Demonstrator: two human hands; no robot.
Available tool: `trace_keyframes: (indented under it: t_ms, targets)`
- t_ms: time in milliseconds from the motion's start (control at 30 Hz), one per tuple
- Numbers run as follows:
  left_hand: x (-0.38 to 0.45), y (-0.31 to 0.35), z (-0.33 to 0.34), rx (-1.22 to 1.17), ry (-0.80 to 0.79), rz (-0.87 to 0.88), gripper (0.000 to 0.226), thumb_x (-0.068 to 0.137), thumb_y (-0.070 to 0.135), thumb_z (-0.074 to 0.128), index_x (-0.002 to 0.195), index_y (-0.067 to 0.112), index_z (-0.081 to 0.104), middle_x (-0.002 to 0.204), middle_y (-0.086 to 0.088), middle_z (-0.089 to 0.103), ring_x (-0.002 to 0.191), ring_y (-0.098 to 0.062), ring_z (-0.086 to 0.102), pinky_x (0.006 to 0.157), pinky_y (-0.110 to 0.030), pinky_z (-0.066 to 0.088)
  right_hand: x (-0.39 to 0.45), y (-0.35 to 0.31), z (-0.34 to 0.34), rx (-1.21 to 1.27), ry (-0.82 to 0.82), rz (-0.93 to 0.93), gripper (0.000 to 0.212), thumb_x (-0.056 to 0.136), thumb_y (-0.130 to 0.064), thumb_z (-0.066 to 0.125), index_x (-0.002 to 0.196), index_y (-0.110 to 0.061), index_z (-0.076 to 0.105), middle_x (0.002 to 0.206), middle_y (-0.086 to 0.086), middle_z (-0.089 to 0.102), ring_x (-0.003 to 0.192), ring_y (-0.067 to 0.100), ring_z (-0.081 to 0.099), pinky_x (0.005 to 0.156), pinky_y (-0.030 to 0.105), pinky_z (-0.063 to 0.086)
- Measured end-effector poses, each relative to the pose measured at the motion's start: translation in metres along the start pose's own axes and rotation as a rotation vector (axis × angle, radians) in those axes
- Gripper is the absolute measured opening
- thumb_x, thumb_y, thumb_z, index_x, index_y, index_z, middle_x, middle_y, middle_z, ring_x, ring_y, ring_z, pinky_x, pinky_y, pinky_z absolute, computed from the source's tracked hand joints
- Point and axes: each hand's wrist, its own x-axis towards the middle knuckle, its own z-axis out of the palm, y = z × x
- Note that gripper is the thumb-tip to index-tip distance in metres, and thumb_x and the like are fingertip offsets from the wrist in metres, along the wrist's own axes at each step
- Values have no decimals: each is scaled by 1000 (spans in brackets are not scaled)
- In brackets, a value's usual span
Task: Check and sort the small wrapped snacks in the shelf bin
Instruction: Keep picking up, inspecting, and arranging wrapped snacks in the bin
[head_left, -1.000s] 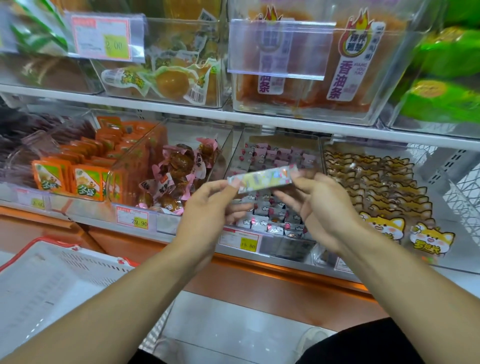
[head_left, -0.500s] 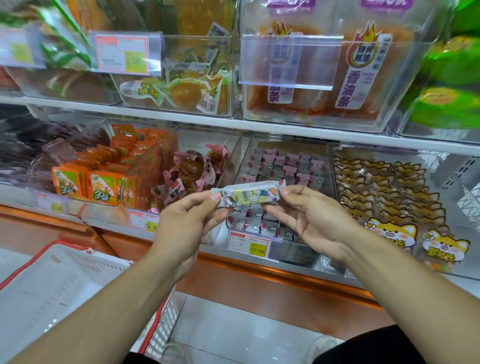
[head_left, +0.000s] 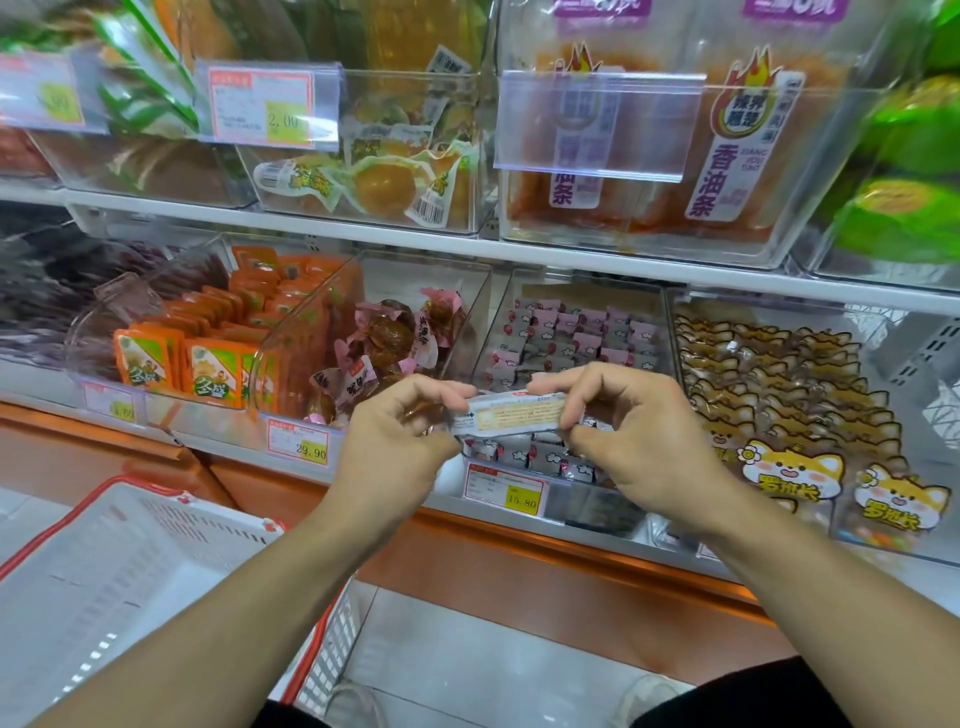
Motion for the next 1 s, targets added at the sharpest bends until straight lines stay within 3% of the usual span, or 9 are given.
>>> trace_keyframes:
  t_ms: [133,300,400,533,633,700,767,867,1000]
  targets:
    - [-1,0,-2,-1,-13,19,36,79,-24,65,90,10,69,103,4,78,96,-7,74,61,-14,54,2,2,-3,17,-9,12,41,81,11,75,81,-30,66,112,-14,74,112,10,68,78,24,60]
    - [2,1,3,-149,-97,-135,39,78,-1,78,113,13,69,107,-6,77,97,-23,75,82,-27,60,5,1,-11,337,30,264,43,81,-29,76,121,-25,59,100,5,78,83,27,76,73,29,62]
    - [4,0,15,-182,-89,-147,34,79,12,77,113,11,69,101,-12,77,84,-25,75,76,-26,60,9,2,-13,375,39,308,37,82,-34,71,115,-17,68,93,7,77,74,28,75,66,25,61]
    - [13,0,30,-117,-63,-104,33,88,11,75,120,13,66,100,-8,78,87,-21,75,76,-24,59,15,3,-21,485,190,262,37,76,-22,75,110,-11,65,101,8,77,89,25,76,74,28,62]
    - [22,0,40,110,-49,-5,39,89,16,76,126,20,63,109,3,75,96,-8,73,80,-20,58,23,8,-38,259,522,225,36,74,-32,83,100,-20,63,99,5,76,91,24,75,84,46,61]
    - [26,-3,48,379,-100,109,42,91,20,74,130,24,60,121,8,70,107,-2,66,93,-21,55,25,15,-49,45,592,197,27,79,-32,85,98,-25,68,94,-1,76,90,21,74,82,50,60]
    - [29,-8,57,644,-158,187,47,95,27,69,140,23,55,138,7,60,126,-7,55,109,-29,44,24,21,-53,-79,544,161,19,81,-31,83,93,-32,69,85,-16,75,82,4,71,75,37,59]
    - [36,-15,68,898,-212,254,48,102,28,56,147,16,47,148,-2,51,138,-18,42,115,-33,31,23,26,-50,-300,408,158,22,78,-41,83,91,-42,65,80,-29,70,74,-10,65,59,10,48]
    - [47,-26,75,1063,-264,249,42,103,30,49,140,10,52,144,-8,52,136,-24,38,115,-37,29,24,29,-45,-590,210,199,31,80,-50,79,103,-41,60,81,-27,61,68,-9,59,49,6,39]
